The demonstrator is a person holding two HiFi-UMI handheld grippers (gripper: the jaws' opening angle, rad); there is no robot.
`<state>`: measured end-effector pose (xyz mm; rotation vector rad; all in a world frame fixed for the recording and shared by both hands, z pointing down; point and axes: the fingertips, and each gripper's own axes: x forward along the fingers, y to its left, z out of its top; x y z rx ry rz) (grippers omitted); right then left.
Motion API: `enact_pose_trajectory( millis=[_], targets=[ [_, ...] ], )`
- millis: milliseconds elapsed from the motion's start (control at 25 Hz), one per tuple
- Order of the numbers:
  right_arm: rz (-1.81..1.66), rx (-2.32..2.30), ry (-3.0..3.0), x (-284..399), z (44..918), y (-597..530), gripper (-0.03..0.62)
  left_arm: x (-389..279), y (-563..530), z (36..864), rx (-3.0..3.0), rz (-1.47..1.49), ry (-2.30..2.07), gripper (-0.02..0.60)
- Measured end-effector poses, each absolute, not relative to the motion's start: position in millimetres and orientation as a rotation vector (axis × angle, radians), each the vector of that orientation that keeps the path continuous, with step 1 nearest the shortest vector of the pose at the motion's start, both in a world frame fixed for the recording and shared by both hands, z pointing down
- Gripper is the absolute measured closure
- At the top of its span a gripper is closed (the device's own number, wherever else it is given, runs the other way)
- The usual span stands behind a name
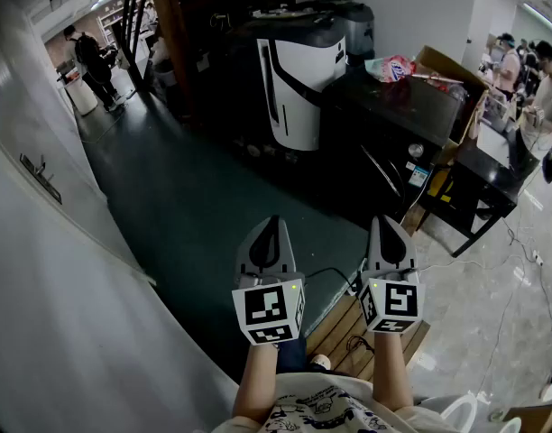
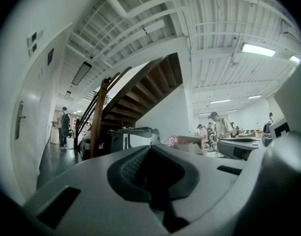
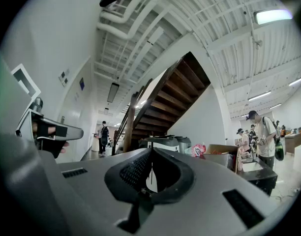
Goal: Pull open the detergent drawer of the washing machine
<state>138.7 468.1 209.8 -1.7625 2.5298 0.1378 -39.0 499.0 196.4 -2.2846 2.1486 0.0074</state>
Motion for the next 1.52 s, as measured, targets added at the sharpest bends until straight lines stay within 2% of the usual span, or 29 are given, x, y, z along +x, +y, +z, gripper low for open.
enact_pose_trajectory(
  millis=[960,1240,1520],
  targets=[
    [0.101,-1.767,2.521,162.5,220.0,459.8,0.583,-25.1,488.2,201.9,-2.266,0.004,2.168,0.566],
    [0.073,-1.780,2.526,168.2,227.3,445.2,0.583,-17.8,471.1,209.5,-2.283,-0.024,2.165,0.407],
    [0.073,-1.799,2.537,163.4,237.5,406.5,0.583,-23.1,427.5,220.2,-2.305,-0.032,2.165,0.387]
  ],
)
